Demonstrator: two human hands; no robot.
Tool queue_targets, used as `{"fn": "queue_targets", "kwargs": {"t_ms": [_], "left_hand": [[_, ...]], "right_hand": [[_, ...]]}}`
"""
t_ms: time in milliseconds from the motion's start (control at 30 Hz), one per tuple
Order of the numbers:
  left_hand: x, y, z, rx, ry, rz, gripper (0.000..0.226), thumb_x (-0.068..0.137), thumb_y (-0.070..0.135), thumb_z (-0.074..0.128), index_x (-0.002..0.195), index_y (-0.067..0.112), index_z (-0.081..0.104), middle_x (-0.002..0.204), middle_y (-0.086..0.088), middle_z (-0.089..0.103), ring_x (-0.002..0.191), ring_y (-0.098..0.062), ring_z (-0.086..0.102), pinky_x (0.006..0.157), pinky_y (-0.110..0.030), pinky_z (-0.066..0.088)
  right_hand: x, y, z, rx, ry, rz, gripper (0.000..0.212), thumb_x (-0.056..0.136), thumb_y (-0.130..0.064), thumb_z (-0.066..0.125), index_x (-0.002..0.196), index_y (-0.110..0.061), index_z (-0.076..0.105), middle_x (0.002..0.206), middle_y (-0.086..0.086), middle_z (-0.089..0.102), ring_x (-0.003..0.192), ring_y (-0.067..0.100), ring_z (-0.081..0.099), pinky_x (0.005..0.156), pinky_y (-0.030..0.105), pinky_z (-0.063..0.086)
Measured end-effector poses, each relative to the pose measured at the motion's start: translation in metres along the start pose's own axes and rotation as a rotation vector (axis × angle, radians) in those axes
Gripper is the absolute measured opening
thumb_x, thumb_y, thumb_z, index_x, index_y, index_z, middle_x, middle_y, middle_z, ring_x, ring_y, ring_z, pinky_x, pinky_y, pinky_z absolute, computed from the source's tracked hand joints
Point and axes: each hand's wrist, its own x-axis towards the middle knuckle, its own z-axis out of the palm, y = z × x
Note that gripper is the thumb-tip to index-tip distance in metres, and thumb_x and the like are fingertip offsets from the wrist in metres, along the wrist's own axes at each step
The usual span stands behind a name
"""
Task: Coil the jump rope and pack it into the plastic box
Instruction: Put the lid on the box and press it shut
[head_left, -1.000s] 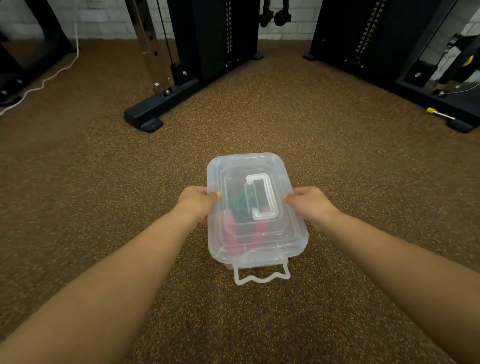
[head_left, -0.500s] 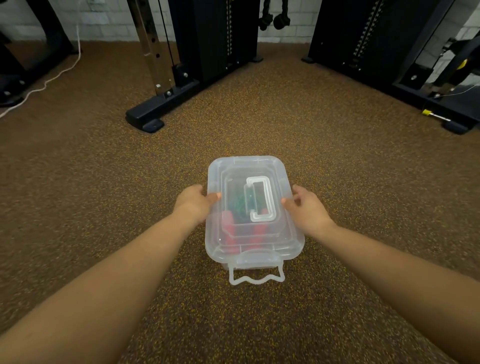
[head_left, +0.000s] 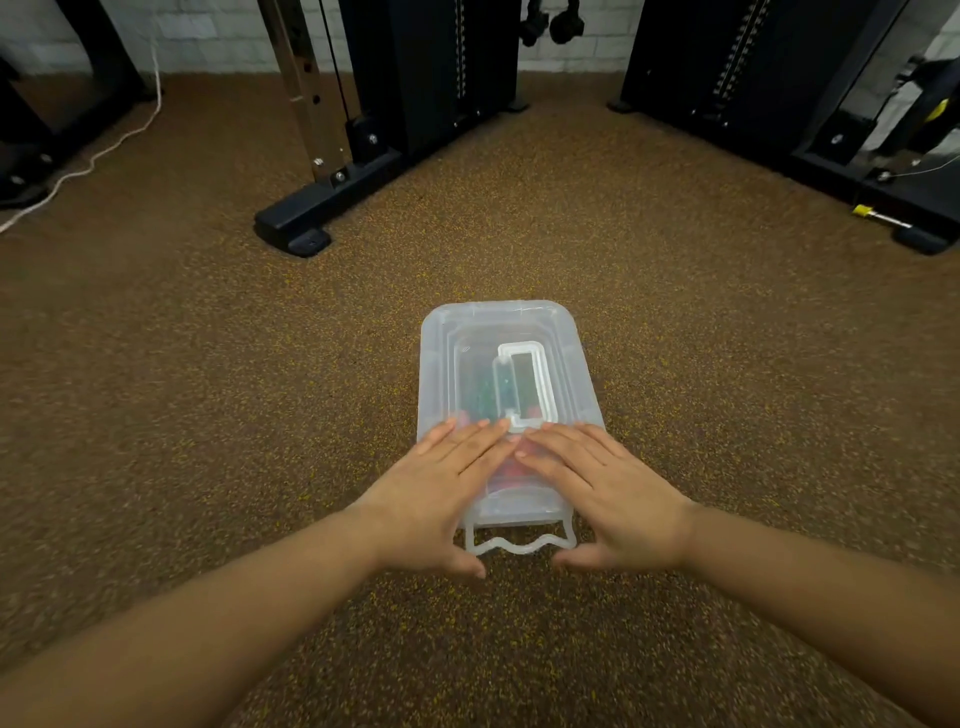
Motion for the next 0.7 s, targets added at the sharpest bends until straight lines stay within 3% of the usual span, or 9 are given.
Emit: {"fn": "queue_targets", "kwargs": {"t_ms": [133,233,333,467,600,700], "left_hand": [[0.001,-0.003,-0.001,-0.08,0.049,0.017,0.101,0.077,0.063,0.052,0.15,0.032,-0.011,0.16,0.013,-0.008,0.144,-0.002,-0.011,0.114,-0.027,-0.017],[0.003,-0.005,-0.006,-0.161,0.031,0.024,0.097,0.079,0.059,0.056,0.151,0.033,-0.003,0.16,0.015,0.001,0.143,0.0,-0.005,0.115,-0.026,-0.016],[0.003,-0.006,-0.009,-0.254,-0.029,0.008,0.094,0.083,0.056,0.057,0.151,0.036,-0.005,0.159,0.016,-0.003,0.142,0.001,-0.011,0.117,-0.031,-0.015],[0.003,-0.007,-0.018,-0.316,-0.103,-0.017,0.089,0.086,0.05,0.057,0.15,0.039,-0.005,0.157,0.021,-0.005,0.136,0.004,-0.018,0.11,-0.023,-0.024],[0.003,-0.006,-0.028,-0.37,-0.134,-0.072,0.093,0.079,0.059,0.061,0.15,0.041,0.003,0.155,0.022,0.004,0.133,0.005,-0.006,0.112,-0.028,-0.012],[0.007,-0.01,-0.031,-0.544,0.044,-0.191,0.074,0.087,0.06,0.049,0.149,0.039,0.014,0.155,0.021,0.006,0.139,-0.003,0.002,0.116,-0.041,0.008]], "right_hand": [[0.003,0.005,-0.01,0.075,0.018,-0.018,0.078,0.085,-0.063,0.044,0.148,-0.023,0.02,0.155,0.007,0.028,0.142,0.024,0.026,0.116,0.047,0.024],[0.005,0.007,-0.011,0.159,0.035,-0.03,0.072,0.087,-0.06,0.045,0.146,-0.024,0.026,0.152,0.004,0.031,0.14,0.022,0.029,0.114,0.046,0.026],[0.006,0.009,-0.008,0.257,0.059,-0.035,0.067,0.09,-0.055,0.044,0.146,-0.023,0.027,0.15,0.004,0.033,0.139,0.021,0.029,0.114,0.047,0.027],[0.009,0.015,-0.007,0.277,0.064,-0.063,0.065,0.091,-0.054,0.044,0.146,-0.023,0.029,0.147,0.005,0.037,0.136,0.021,0.034,0.112,0.046,0.031],[0.015,0.023,-0.012,0.302,0.089,-0.022,0.061,0.087,-0.06,0.045,0.139,-0.028,0.041,0.139,-0.002,0.045,0.13,0.013,0.038,0.112,0.036,0.028],[0.027,0.026,-0.018,0.485,0.345,0.261,0.041,0.093,-0.046,0.042,0.13,-0.028,0.051,0.131,-0.003,0.049,0.125,0.01,0.038,0.11,0.04,0.031]]}}
